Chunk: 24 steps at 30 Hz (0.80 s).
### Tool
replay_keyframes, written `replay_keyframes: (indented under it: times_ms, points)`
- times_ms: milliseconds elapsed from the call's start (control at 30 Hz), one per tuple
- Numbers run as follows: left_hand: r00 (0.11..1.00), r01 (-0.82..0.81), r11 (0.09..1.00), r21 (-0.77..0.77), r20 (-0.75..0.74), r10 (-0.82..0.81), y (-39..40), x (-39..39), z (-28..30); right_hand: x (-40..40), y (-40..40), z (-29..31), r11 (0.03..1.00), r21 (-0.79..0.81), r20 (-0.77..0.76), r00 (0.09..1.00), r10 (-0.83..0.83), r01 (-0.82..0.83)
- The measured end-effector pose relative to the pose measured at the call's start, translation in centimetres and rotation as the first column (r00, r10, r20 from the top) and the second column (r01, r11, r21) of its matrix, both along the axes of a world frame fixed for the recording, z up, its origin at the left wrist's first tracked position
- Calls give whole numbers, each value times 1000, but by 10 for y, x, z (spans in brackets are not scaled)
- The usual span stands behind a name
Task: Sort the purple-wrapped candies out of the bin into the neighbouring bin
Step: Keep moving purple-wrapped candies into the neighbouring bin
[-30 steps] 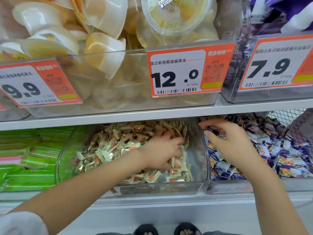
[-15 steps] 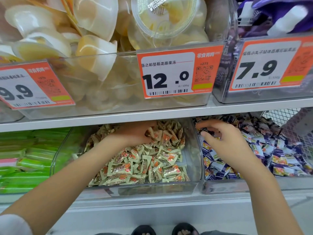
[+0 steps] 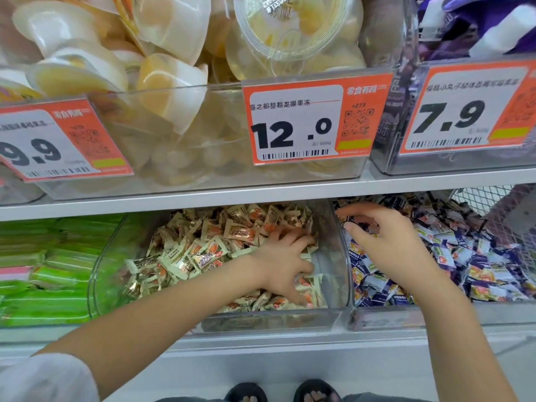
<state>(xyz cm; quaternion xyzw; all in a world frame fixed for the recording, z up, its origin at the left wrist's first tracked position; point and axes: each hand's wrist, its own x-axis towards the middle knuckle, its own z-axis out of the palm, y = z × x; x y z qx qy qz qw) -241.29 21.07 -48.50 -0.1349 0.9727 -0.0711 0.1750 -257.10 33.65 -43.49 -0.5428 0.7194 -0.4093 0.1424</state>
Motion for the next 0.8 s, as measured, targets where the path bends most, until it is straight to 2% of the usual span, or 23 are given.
replay_keyframes:
  times_ms: [100, 300, 433, 600, 667, 733, 800]
  points:
    - [1000, -26, 998, 50, 13, 25, -15, 7, 8, 0, 1, -1, 1000, 18, 16, 1000, 4, -5]
    - [989, -71, 996, 60, -128, 78, -38, 21, 17, -3, 4, 2, 1000, 12, 34, 999, -10, 10]
    - [971, -186, 979, 82, -135, 196, -45, 23, 24, -4, 5, 2, 1000, 17, 37, 999, -6, 6]
    - [902, -364, 922, 130, -196, 384, -66, 48, 30, -6, 7, 2, 1000, 24, 37, 999, -7, 6]
    - [901, -369, 920, 131, -192, 389, -72, 54, 30, -5, 7, 2, 1000, 28, 31, 1000, -4, 3]
    - [904, -354, 913, 204, -177, 390, -72, 55, 31, -5, 7, 2, 1000, 26, 28, 1000, -6, 6]
    - [875, -383, 860, 336, -166, 455, -68, 51, 33, -5, 6, 2, 1000, 22, 28, 1000, -8, 8]
